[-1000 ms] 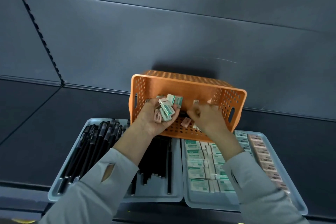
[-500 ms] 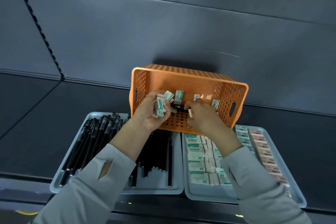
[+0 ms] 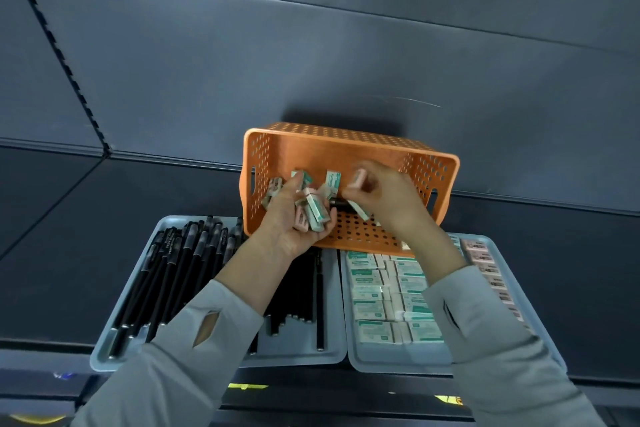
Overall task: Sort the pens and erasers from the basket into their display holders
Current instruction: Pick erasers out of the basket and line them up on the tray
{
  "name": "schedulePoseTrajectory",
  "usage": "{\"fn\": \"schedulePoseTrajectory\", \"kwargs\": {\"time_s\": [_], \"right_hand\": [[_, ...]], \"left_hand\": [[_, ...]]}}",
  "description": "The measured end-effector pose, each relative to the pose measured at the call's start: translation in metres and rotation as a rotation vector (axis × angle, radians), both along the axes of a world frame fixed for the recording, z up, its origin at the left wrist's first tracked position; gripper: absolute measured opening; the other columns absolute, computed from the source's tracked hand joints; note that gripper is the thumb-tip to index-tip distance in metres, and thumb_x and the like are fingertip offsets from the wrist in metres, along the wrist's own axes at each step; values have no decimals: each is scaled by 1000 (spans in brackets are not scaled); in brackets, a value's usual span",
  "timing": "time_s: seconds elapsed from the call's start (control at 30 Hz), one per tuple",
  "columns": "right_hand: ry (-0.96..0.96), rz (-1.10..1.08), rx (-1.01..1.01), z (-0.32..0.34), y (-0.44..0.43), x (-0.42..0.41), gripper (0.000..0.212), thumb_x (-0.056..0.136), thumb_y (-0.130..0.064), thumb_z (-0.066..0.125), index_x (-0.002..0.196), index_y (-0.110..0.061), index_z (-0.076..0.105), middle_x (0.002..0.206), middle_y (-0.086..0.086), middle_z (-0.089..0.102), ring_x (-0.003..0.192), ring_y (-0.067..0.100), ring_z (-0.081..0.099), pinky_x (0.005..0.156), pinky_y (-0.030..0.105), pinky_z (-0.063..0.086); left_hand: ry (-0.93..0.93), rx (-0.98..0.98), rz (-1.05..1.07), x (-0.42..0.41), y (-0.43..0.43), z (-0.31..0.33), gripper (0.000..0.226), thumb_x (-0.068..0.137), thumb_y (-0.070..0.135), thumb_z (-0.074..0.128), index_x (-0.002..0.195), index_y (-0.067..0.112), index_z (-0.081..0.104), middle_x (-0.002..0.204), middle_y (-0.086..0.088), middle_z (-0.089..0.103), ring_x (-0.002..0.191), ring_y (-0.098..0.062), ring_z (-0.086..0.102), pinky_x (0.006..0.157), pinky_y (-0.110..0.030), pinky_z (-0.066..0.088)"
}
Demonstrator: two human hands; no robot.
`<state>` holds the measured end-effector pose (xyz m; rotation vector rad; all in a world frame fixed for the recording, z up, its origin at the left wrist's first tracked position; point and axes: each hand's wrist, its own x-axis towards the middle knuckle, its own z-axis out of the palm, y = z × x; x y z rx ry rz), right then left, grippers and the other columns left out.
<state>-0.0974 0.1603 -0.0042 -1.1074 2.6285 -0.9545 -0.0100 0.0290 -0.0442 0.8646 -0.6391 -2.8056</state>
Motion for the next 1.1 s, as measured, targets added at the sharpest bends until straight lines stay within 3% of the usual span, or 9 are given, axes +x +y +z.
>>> {"fn": "schedulePoseTrajectory", "kwargs": {"time_s": [0.13,0.23,0.37,0.47,0.57,0.67,0.8,0.97,1.1], "right_hand": [[-71,162,11,4,-17,9,77,84,-37,74,149,-39,32,109,-5,69,101,11,62,96,33,51],[-74,118,-51,3,-14,7,80,83,-41,73,150,-35,29,99,-9,70,94,4,62,81,16,47],[-193,25,-191,-2,8,3,35,95,-33,62,129,-27,58,103,-4,67,79,10,63,72,25,51],[-305,-75,-315,-12,23,3,15,97,-27,59,103,-17,68,80,2,68,61,17,60,68,40,54],[-360,-155,-410,-16,34,10,18,98,-25,57,97,-10,65,68,1,68,53,12,59,59,29,53],[-414,-155,-500,-18,50,17,18,99,-19,56,101,-2,62,73,4,70,51,8,61,49,18,48],[-451,-112,-597,-18,84,10,12,90,-6,68,101,-9,65,80,1,73,63,11,66,57,22,53],[-449,-71,-579,-19,129,8,19,86,0,70,101,-12,68,93,2,73,78,6,68,70,18,53],[-277,87,-362,-32,153,15,27,90,-9,68,107,-30,70,94,-3,67,76,0,57,73,17,50]], "left_hand": [[-29,-35,-31,-2,7,2,50,90,59,53,102,12,66,91,-12,72,81,-24,65,92,-36,47],[-39,25,-25,-4,3,-1,42,94,51,53,107,13,64,84,-9,69,69,-18,63,76,-30,51],[-43,61,0,-7,2,-2,23,98,34,53,89,15,60,75,-7,66,59,-13,57,56,-23,50],[-32,48,-2,-9,6,1,25,98,31,53,80,15,59,76,-5,60,62,-12,55,50,-20,49],[-21,36,10,-4,9,6,26,95,35,57,82,13,60,77,-4,60,62,-10,54,51,-19,48],[-1,-4,63,10,13,15,27,81,30,73,92,8,62,100,-9,67,62,-10,55,63,-18,49],[22,-58,124,24,29,27,22,84,8,71,103,11,62,120,-13,64,59,-7,54,57,-13,47],[122,36,189,33,62,17,30,88,0,61,114,13,58,88,-10,66,50,-6,52,42,-12,43],[195,72,221,45,86,7,17,85,2,57,101,8,57,74,-3,58,46,-4,47,39,-10,38]]}}
